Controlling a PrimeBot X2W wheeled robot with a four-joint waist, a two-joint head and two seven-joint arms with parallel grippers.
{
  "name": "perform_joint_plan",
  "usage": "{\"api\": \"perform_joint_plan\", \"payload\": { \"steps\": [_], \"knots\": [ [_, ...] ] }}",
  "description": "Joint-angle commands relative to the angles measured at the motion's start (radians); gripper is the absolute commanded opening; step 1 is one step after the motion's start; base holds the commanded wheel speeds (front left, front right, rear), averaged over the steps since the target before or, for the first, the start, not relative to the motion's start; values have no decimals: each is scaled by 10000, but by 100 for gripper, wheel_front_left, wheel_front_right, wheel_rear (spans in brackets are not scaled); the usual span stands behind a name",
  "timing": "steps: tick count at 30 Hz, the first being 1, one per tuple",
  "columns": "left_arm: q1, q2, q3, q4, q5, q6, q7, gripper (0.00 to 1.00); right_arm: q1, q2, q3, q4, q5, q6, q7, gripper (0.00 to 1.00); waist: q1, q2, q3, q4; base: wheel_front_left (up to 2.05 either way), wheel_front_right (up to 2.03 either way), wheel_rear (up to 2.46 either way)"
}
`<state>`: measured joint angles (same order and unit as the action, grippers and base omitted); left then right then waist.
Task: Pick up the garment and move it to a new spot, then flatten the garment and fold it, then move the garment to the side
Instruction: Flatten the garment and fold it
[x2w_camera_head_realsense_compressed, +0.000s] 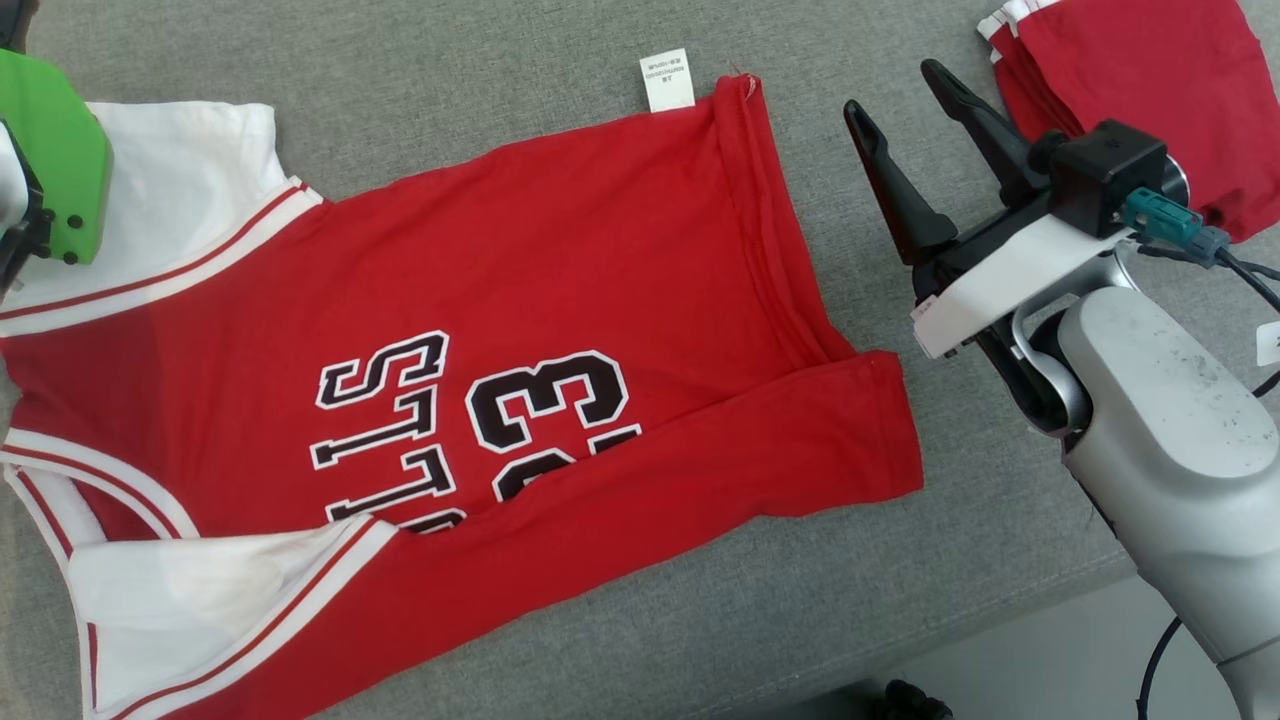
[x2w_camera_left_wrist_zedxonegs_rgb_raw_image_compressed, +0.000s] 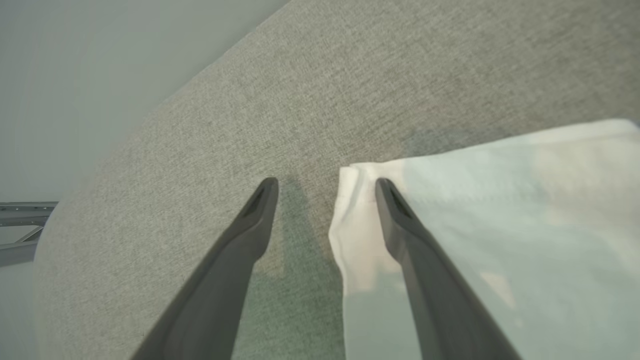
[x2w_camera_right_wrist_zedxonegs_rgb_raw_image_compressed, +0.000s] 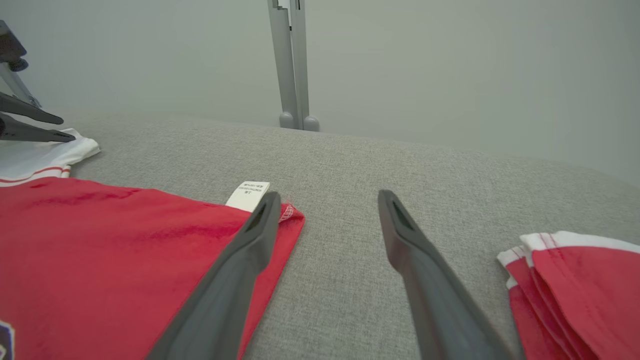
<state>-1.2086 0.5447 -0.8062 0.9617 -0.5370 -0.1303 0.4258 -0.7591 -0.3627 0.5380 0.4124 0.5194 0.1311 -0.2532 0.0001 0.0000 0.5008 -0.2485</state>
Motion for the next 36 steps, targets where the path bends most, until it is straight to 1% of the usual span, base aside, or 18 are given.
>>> {"api": "perform_joint_plan", "payload": {
  "steps": [1, 2, 5, 7, 9, 16, 21, 27, 30, 36],
  "knots": [
    [178, -138, -160, 126, -229, -13, 291, 65, -78, -46, 16, 31, 63, -7, -71, 100, -1, 0, -4, 8, 0, 0, 0],
    [227, -172, -221, 106, -443, -19, 440, 0, -91, -53, 14, 62, 57, -7, -66, 100, -1, 0, -10, 22, 0, 0, 0],
    [173, -167, -129, 150, -768, -13, 403, 0, -123, -99, -28, 170, 52, -7, -88, 100, -1, 0, -62, 135, 0, 0, 0],
    [116, -183, -140, 138, -802, -5, 80, 0, -147, -165, -47, 296, 47, -7, -96, 100, -1, 0, -171, 286, 0, 0, 0],
    [141, -328, -173, 79, -804, 5, -350, 0, -167, -228, -16, 421, 98, -7, -94, 100, -1, 0, -344, 492, 0, 0, 0],
    [364, -826, -183, -114, -768, 13, -2180, 0, -179, -695, 225, 951, 730, -7, 333, 100, -1, 0, -1096, 1507, 0, 0, 0],
    [616, -1056, -393, -503, -721, 12, -2992, 0, -297, -1117, 690, 1359, 1576, -7, 888, 100, -1, 0, -1505, 2310, 0, 0, 0],
    [960, -1221, -574, -1206, -713, 22, -3512, 0, -653, -1518, 1124, 1956, 3039, -7, 1679, 100, -1, 0, -1600, 3049, 0, 0, 0],
    [1146, -1392, -652, -1647, -750, 76, -3601, 0, -900, -1683, 1430, 2406, 3458, -7, 2033, 100, -1, 0, -1518, 3331, 0, 0, 0],
    [1426, -1637, -853, -2394, -709, 214, -3613, 0, -1415, -1904, 2119, 3321, 3761, -7, 2412, 100, -1, 0, -1276, 3656, 0, 0, 0]
  ]
}}
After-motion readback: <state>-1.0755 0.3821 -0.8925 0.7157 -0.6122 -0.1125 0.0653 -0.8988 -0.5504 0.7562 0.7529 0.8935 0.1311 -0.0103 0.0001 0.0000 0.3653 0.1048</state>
